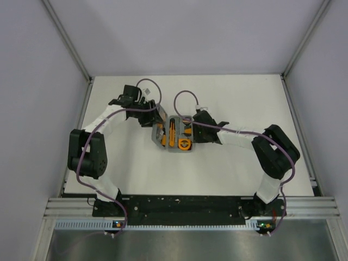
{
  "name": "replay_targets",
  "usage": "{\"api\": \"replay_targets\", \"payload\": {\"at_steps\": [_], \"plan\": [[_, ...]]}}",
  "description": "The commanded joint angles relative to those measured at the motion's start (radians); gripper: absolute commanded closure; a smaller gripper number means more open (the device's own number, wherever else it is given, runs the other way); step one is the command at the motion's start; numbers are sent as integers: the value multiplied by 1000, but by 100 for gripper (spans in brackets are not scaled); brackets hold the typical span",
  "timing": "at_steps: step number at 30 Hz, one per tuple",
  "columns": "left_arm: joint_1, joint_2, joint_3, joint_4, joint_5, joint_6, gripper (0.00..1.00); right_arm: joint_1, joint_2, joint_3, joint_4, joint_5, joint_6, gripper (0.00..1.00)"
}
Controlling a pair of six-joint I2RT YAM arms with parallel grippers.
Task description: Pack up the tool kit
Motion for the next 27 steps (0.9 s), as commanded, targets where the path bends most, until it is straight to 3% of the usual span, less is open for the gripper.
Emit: {"api": "replay_targets", "payload": {"at_steps": [1, 6, 12, 22, 27], "plan": [[-43, 27, 37, 58, 108, -24, 46, 31, 24, 55, 34, -38, 41, 62], [-62, 28, 22, 99, 154, -39, 43, 31, 30, 49, 37, -29, 55, 62], [-73, 10, -17, 170, 230, -65, 30, 31, 30, 35, 65, -24, 64, 62], [-80, 5, -64, 282, 335, -122, 26, -1, -2, -22, 72, 8, 107, 62], [-80, 1, -64, 268, 281, -107, 26, -36, -67, -83, 62, 34, 117, 61]]}}
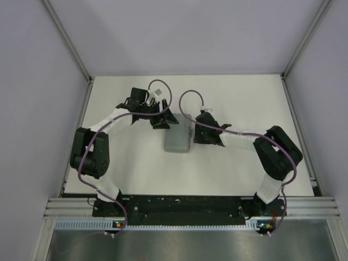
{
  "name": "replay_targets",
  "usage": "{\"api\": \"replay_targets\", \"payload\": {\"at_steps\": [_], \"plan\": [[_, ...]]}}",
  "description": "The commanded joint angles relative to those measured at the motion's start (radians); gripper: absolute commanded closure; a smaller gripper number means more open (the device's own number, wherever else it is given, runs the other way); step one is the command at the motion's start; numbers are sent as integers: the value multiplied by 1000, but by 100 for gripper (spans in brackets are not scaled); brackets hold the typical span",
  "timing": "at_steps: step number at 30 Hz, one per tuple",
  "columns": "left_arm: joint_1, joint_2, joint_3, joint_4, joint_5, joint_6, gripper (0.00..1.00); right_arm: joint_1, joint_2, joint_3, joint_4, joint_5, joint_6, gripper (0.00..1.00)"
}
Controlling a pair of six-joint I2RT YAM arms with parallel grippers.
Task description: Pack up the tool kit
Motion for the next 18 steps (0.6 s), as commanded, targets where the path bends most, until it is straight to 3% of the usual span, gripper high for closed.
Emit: {"api": "replay_targets", "payload": {"at_steps": [1, 7, 12, 18], "plan": [[0, -12, -9, 32, -33, 16, 26, -32, -82, -45, 1, 38, 12, 61], [0, 19, -35, -9, -167, 53, 25, -34, -130, -41, 6, -49, -50, 57], [-2, 54, -61, -3, -185, 56, 25, -34, -135, -47, 44, -182, -82, 53], [-2, 70, -95, 20, -175, 46, 24, -34, -132, -85, 68, -233, -105, 52]]}}
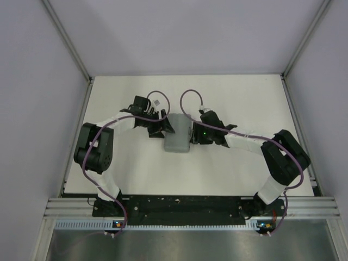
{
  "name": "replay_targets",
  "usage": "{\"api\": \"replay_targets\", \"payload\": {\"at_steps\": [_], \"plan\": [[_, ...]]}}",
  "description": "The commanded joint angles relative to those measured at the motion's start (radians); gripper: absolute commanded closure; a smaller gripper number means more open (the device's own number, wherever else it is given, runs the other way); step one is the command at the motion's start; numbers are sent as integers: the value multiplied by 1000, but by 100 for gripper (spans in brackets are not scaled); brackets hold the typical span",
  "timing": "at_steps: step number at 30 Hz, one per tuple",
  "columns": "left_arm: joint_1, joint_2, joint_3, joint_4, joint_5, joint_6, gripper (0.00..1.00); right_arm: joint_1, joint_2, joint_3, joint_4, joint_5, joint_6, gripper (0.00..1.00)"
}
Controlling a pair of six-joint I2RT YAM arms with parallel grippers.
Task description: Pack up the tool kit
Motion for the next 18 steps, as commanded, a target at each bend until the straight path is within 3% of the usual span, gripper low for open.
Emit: {"api": "replay_targets", "payload": {"at_steps": [1, 18], "plan": [[-1, 0, -31, 36, 3, 3, 24, -1, -32, -41, 65, -72, -40, 52], [-1, -11, -87, 90, 36, -57, 25, -10, -110, -205, 303, -134, -29, 54]]}}
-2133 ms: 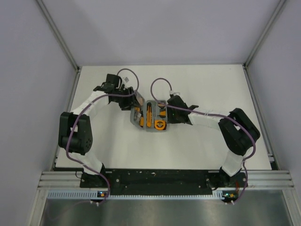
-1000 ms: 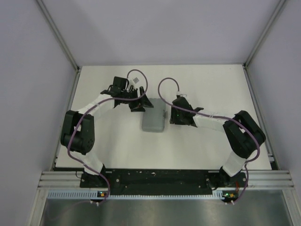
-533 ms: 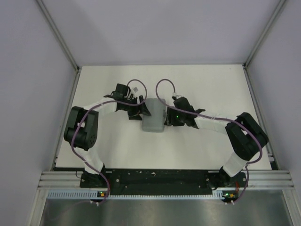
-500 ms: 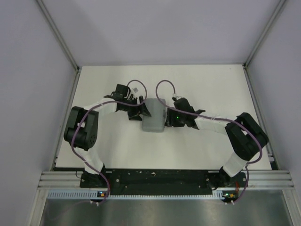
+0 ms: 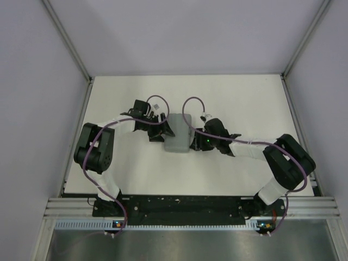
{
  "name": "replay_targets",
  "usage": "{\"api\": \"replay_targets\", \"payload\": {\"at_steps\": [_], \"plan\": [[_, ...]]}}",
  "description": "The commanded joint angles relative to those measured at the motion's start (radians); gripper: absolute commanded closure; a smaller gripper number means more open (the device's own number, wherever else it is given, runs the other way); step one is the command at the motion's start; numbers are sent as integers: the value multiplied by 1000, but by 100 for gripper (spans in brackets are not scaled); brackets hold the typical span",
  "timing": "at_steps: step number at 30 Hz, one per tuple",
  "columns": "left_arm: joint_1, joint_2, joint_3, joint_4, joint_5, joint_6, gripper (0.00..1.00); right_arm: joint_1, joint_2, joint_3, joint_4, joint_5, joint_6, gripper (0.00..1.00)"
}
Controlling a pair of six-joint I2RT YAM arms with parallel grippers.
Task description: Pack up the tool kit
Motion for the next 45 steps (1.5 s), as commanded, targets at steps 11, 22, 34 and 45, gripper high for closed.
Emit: {"api": "replay_targets", "payload": {"at_steps": [11, 22, 34, 45], "plan": [[-1, -9, -22, 49, 28, -19, 25, -18, -19, -27, 115, -4, 38, 59], [-1, -8, -28, 63, 45, -32, 26, -22, 33, -35, 223, -59, 81, 70], [-1, -2, -45, 104, 74, -65, 26, -24, 82, -48, 292, -114, 104, 75], [-4, -2, -53, 125, 75, -87, 26, -38, -2, -114, 359, -134, 164, 74]]}}
